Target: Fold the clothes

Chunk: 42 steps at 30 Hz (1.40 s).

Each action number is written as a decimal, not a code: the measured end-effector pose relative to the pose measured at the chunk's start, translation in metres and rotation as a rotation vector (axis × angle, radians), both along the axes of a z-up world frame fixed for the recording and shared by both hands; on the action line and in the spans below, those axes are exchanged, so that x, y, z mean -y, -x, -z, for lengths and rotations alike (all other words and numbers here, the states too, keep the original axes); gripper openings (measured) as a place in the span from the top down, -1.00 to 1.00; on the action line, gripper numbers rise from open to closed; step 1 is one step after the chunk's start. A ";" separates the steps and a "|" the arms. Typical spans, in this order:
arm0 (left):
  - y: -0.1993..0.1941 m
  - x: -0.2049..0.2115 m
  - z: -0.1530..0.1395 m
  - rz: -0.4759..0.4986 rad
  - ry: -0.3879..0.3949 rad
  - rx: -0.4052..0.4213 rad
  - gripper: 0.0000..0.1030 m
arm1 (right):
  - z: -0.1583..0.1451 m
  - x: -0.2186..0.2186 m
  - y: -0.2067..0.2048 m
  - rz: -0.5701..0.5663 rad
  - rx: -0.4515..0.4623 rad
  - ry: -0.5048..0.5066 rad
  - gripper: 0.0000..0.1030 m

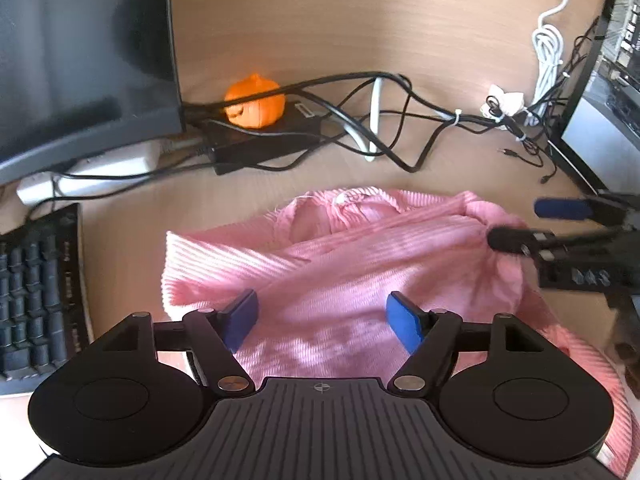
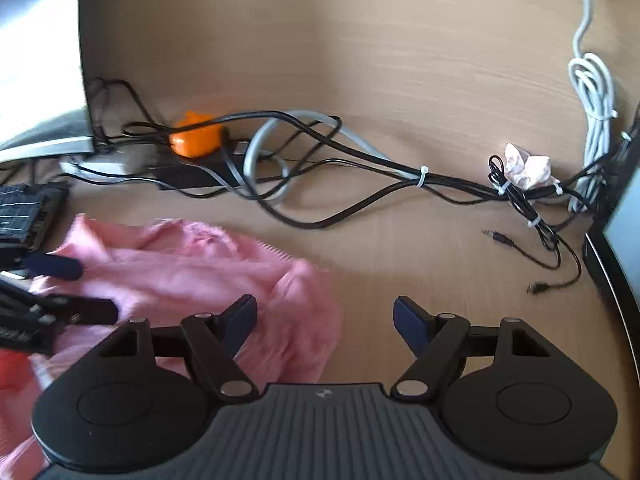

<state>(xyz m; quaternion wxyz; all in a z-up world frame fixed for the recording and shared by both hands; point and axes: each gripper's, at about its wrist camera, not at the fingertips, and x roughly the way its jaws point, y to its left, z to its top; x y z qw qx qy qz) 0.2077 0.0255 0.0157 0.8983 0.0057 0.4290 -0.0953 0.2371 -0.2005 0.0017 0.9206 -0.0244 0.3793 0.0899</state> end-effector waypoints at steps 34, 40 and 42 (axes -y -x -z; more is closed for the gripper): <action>0.068 -0.051 -0.037 -0.015 0.121 -0.058 -0.58 | -0.044 0.021 0.081 -0.167 -0.085 0.007 0.05; 0.015 -0.047 -0.012 -0.103 -0.073 -0.031 -0.11 | -0.007 -0.015 0.008 -0.246 -0.100 0.025 0.40; 0.009 -0.050 -0.002 -0.102 -0.069 -0.048 -0.11 | 0.012 -0.016 -0.006 -0.238 -0.123 0.013 0.40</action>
